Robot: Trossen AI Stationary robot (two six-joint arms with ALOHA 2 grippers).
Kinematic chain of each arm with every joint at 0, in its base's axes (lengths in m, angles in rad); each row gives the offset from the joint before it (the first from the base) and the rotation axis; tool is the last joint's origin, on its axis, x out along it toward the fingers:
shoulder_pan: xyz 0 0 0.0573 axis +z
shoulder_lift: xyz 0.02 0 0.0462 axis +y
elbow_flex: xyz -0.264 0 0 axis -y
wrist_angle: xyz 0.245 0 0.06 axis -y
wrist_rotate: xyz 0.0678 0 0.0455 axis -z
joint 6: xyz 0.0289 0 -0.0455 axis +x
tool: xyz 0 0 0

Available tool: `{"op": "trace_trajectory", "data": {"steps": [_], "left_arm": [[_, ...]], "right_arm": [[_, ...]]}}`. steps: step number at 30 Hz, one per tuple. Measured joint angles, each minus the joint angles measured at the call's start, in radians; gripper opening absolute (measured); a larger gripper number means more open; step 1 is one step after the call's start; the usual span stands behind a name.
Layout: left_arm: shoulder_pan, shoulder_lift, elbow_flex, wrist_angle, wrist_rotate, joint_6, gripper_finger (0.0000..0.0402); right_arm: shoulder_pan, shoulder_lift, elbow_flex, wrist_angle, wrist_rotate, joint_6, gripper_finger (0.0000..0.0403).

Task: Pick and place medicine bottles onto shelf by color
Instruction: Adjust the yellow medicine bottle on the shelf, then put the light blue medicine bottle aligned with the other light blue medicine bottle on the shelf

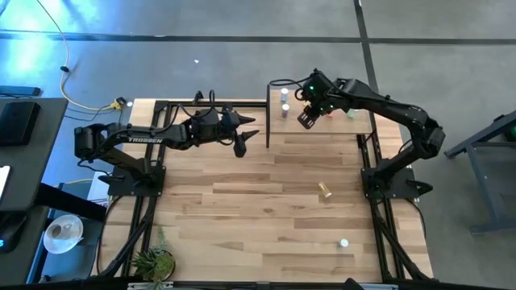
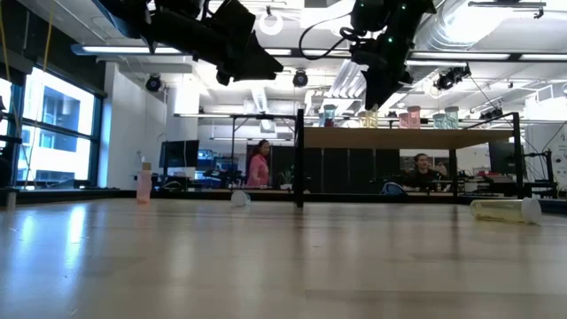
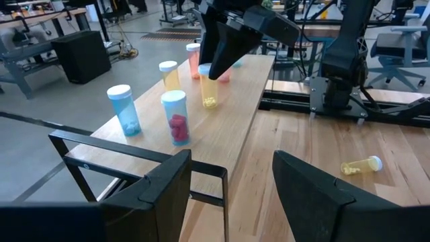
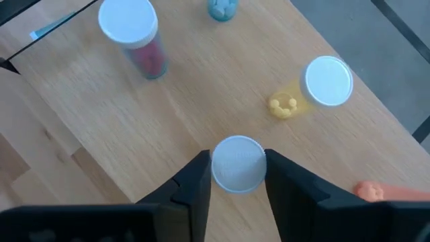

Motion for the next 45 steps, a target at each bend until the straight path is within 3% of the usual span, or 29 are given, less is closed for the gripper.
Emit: {"op": "trace_trajectory", "data": {"steps": [8,20,26,33,45], "left_arm": [[0.0,0.0,0.0,0.0,0.0,0.0,0.0198],[0.0,0.0,0.0,-0.028,0.0,-0.003,0.0198],[0.0,0.0,0.0,-0.041,0.0,-0.027,0.0198],[-0.006,0.0,0.0,-0.044,0.0,-0.03,0.0198],[-0.036,0.0,0.0,-0.064,0.002,-0.026,0.0198]], "right_arm": [[0.0,0.001,0.009,0.0,0.0,-0.001,0.0162],[0.011,-0.036,0.09,-0.101,0.0,-0.008,0.0165],[0.088,-0.12,0.084,-0.189,-0.001,-0.008,0.0165],[0.24,-0.286,-0.077,-0.16,-0.002,0.053,0.0165],[0.491,-0.574,-0.461,-0.073,-0.002,0.445,0.0165]]}}
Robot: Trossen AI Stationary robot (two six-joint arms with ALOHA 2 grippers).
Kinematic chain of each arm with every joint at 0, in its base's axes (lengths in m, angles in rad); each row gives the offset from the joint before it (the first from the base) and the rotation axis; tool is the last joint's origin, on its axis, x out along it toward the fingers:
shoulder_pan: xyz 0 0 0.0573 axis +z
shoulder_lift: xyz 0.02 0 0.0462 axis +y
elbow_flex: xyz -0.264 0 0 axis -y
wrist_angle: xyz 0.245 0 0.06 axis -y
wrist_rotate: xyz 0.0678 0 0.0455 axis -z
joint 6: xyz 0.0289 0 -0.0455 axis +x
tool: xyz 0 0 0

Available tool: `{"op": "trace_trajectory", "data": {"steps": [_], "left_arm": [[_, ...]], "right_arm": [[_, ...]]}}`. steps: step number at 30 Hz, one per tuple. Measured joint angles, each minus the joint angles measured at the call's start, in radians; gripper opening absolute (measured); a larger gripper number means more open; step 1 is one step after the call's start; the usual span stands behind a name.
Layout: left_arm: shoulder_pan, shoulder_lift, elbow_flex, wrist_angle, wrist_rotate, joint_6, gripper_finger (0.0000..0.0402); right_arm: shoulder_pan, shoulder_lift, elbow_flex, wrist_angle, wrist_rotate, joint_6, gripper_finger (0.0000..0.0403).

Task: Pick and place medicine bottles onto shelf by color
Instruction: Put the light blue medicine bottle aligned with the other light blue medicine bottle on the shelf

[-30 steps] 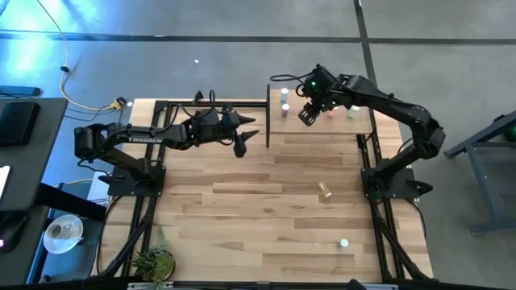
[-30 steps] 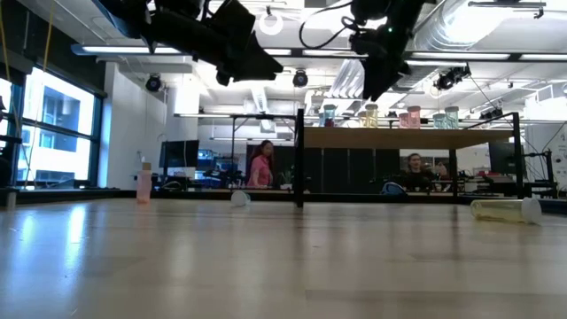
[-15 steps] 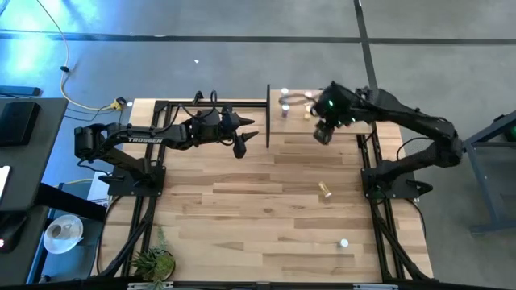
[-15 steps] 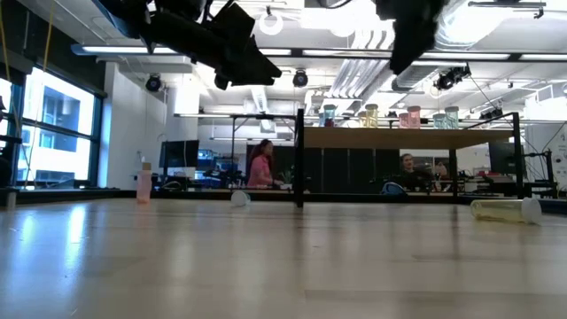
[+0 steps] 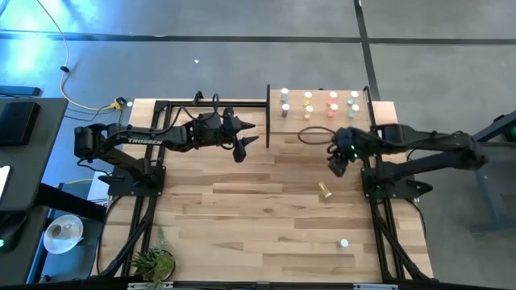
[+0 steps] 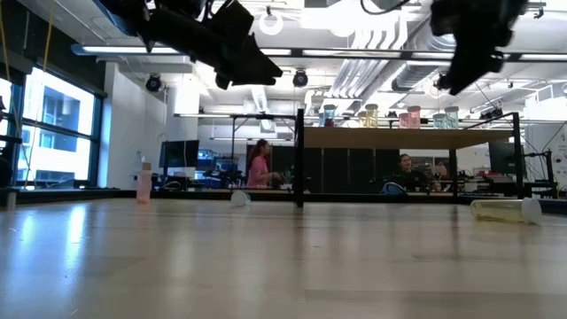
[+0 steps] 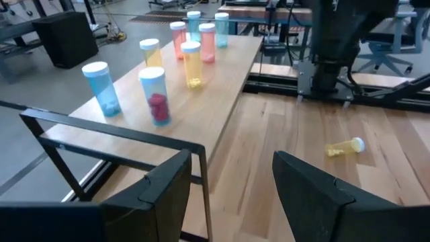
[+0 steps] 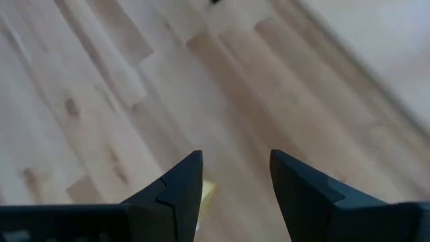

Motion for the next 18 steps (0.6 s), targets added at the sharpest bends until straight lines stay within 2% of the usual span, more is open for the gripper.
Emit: {"op": "trace_trajectory", "data": {"steps": [7,18], "left_arm": [[0.0,0.0,0.0,-0.047,-0.002,-0.001,0.0198],[-0.041,0.0,0.0,-0.095,0.008,-0.082,0.0198]], "right_arm": [[0.164,-0.077,-0.102,0.055,0.0,0.124,0.0165],[0.457,-0.082,-0.188,0.178,0.001,0.185,0.0165]]}}
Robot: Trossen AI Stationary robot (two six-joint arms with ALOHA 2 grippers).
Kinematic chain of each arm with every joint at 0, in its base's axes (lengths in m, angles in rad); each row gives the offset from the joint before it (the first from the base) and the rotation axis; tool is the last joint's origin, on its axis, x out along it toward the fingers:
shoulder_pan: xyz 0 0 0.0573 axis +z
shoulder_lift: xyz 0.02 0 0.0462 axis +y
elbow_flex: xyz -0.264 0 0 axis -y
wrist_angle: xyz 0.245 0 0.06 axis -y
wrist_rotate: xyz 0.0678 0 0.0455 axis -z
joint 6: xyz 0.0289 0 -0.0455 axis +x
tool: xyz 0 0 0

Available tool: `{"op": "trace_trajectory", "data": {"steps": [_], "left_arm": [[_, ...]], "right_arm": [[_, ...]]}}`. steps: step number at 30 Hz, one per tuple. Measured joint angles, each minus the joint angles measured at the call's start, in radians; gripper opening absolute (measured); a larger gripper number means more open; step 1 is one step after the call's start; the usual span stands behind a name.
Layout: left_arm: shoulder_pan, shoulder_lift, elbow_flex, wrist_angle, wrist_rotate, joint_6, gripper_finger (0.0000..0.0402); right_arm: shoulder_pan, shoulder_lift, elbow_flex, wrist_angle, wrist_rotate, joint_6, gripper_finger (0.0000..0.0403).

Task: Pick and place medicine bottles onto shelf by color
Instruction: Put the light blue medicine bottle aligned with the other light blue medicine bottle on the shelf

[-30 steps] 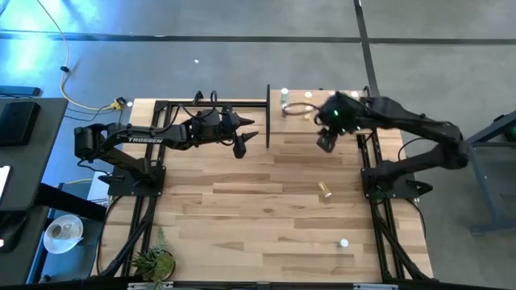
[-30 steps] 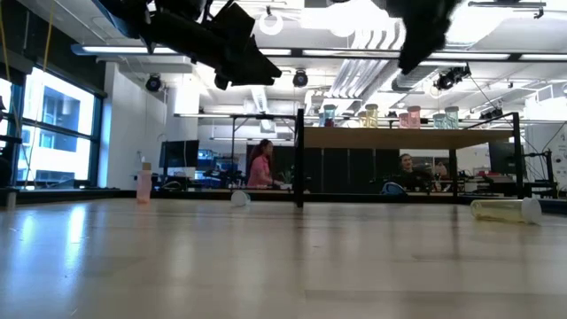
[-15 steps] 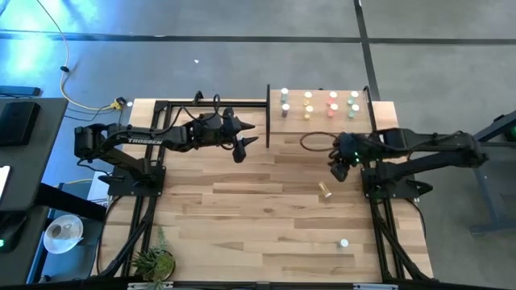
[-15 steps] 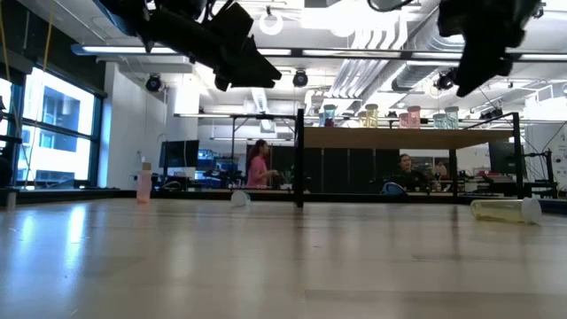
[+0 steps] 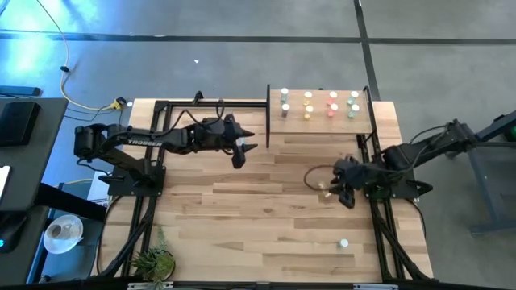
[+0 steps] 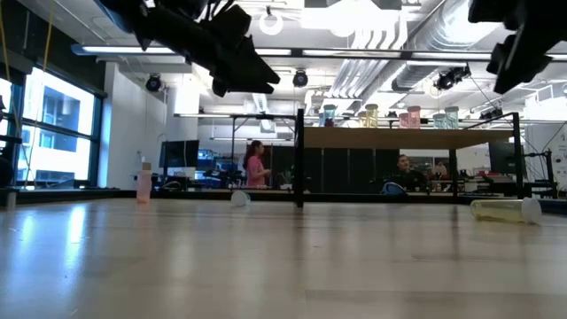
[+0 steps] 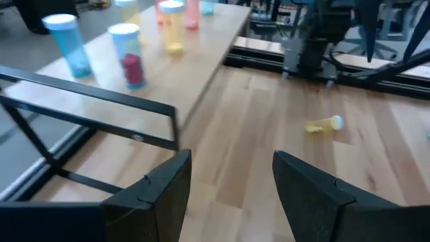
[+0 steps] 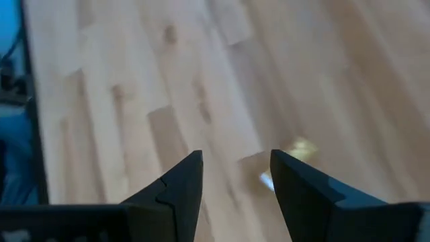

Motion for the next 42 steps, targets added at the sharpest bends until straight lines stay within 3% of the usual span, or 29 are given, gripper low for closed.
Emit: {"op": "trace_trajectory", "data": {"steps": [10,15,22,31,36,42], "left_arm": [[-0.143,0.0,0.0,-0.005,0.0,-0.049,0.0198],[-0.216,0.0,0.0,-0.005,0.0,-0.058,0.0198],[-0.286,0.0,0.0,-0.005,-0.036,-0.104,0.0198],[-0.322,0.0,0.0,-0.004,-0.116,-0.129,0.0198],[-0.322,0.0,0.0,-0.004,-0.158,-0.13,0.0198],[-0.322,0.0,0.0,-0.003,-0.195,-0.131,0.0198]], "right_arm": [[0.203,0.001,-0.052,0.078,-0.033,-0.009,0.0165],[0.256,0.002,-0.052,0.084,-0.06,0.075,0.0165],[0.307,0.035,-0.052,0.109,-0.097,0.036,0.0165],[0.428,0.167,-0.052,0.19,-0.021,0.013,0.0165],[0.462,0.216,-0.052,0.209,-0.109,0.016,0.0165],[0.548,0.247,-0.052,0.21,-0.097,0.026,0.0165]]}}
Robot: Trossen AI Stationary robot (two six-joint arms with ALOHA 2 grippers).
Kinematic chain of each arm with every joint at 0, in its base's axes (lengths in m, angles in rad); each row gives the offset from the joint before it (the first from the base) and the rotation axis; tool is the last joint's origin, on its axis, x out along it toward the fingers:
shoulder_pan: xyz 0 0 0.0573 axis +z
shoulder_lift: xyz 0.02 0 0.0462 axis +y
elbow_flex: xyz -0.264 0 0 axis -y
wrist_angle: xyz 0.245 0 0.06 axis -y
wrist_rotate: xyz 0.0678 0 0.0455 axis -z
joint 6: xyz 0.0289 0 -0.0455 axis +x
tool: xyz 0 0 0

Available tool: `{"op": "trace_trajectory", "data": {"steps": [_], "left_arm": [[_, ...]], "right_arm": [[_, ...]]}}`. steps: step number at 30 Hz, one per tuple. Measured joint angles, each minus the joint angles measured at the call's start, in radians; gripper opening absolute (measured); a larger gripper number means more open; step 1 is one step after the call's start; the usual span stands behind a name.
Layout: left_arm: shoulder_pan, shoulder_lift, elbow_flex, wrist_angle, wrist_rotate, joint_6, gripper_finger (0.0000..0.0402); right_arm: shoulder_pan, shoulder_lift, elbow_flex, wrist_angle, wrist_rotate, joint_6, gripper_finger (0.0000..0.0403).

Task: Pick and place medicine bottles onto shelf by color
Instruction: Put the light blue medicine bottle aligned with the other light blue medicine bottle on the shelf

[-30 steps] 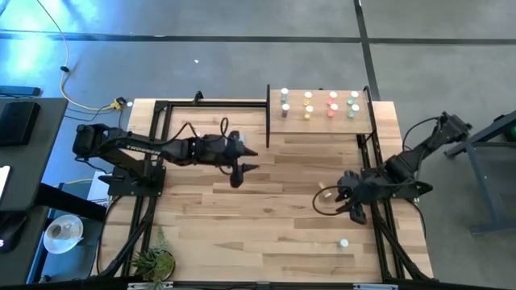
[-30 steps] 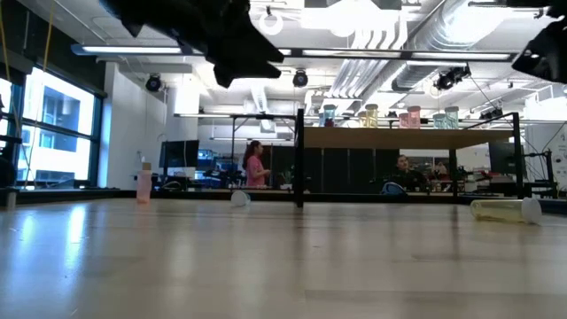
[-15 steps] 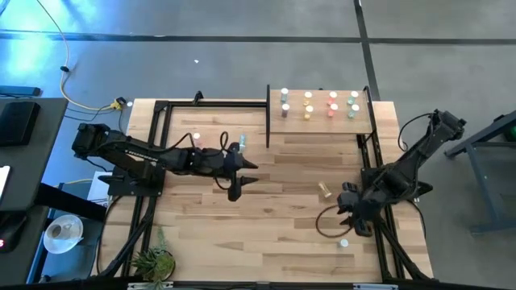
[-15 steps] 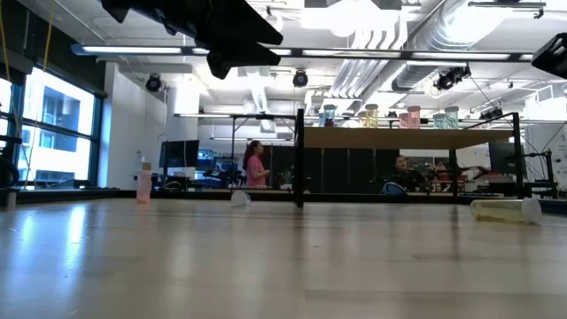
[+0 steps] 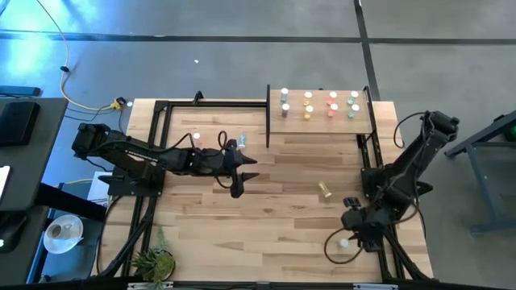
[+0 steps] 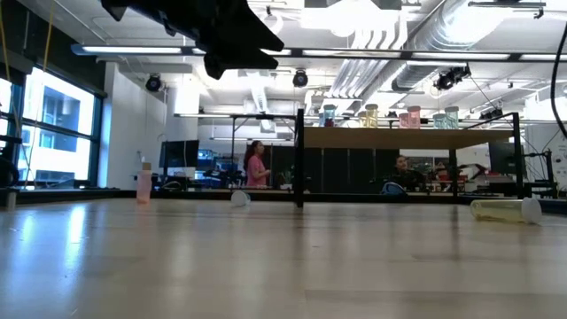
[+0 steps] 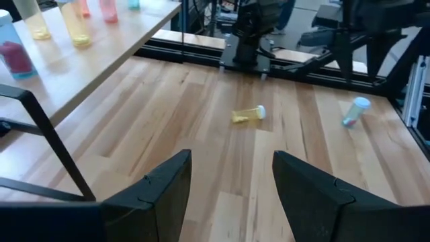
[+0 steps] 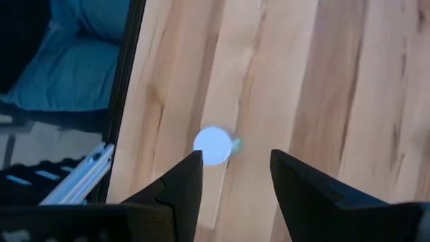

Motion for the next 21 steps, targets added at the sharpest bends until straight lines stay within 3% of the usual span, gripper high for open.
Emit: {"op": "trace_trajectory", "data": {"steps": [12,21], "left_arm": [[0.0,0.0,0.0,0.001,-0.014,-0.002,0.0198],[0.0,0.0,0.0,0.001,-0.022,-0.042,0.0198]], "right_arm": [[0.154,0.043,0.0,0.051,0.14,0.073,0.0165],[0.19,0.095,0.0,0.052,0.209,0.078,0.0165]]}}
